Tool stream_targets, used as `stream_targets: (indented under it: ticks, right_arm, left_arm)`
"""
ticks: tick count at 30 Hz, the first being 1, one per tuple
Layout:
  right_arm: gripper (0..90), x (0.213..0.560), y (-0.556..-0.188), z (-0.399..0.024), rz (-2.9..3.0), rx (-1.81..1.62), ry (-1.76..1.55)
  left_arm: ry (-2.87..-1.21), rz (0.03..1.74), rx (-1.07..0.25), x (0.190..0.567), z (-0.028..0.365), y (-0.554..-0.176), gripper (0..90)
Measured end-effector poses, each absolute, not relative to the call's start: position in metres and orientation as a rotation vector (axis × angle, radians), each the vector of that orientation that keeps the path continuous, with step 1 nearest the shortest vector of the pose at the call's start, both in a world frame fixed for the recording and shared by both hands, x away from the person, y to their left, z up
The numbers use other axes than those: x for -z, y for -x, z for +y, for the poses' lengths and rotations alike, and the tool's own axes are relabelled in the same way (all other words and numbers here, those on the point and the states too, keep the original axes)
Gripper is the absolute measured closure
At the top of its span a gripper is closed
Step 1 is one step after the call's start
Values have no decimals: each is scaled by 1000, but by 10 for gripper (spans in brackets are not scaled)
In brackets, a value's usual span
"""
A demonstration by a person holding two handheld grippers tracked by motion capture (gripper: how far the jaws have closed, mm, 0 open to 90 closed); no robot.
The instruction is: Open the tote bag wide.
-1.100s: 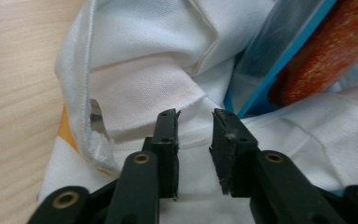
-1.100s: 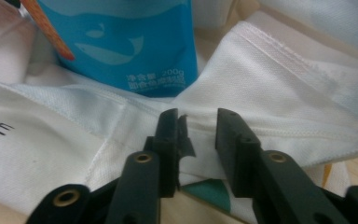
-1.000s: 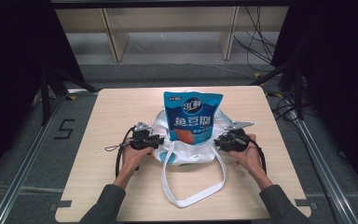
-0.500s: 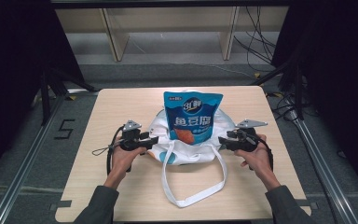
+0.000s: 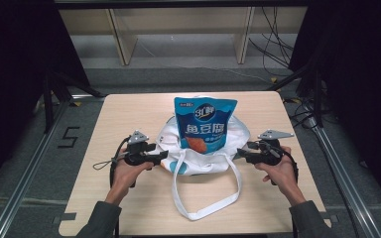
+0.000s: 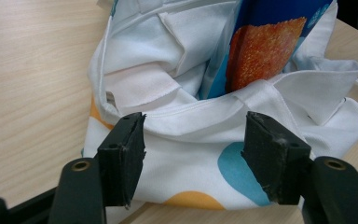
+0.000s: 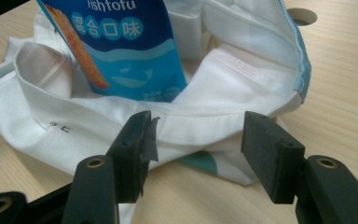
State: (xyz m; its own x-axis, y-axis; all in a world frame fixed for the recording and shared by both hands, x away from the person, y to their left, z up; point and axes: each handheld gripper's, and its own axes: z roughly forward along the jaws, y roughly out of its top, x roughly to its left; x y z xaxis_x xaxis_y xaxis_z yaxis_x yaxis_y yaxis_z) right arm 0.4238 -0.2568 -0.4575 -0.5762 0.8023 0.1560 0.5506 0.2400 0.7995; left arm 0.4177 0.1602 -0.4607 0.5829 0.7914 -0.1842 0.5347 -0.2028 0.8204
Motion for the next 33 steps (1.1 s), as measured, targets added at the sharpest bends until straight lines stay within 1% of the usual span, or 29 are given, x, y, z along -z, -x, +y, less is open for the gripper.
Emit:
stream_targets:
  ticks: [7,15,19,22,25,27,30,31,33]
  right_arm:
    - [424,459,-415,-262,2239,-1243,-1258]
    - [404,461,-407,-264,2261,-1214,-1217]
    - [400,461,-404,-267,2255,-1173,-1173]
    - [397,462,-401,-267,2270,-1146,-1162]
    - [395,464,-399,-266,2292,-1155,-1151]
    - [392,464,-395,-265,2274,-1158,-1168]
    - [384,465,-393,-264,2274,-1165,-1159]
    - [376,465,-392,-265,2293,-1155,-1146]
    - [342,467,-390,-265,2288,-1156,-1165]
  left_arm:
    - [-1897,1082,-349,466,169,-404,354]
    - [-1909,1067,-348,466,169,-389,341]
    - [-1895,1059,-297,468,165,-382,328]
    - [-1925,1034,-309,468,164,-377,322]
    - [-1904,1046,-303,469,161,-373,321]
    - [-1942,1025,-331,470,161,-368,316]
    - [-1936,1018,-322,471,161,-364,291]
    - [-1901,1040,-312,471,159,-362,291]
    - [-1891,1027,-295,472,159,-356,246]
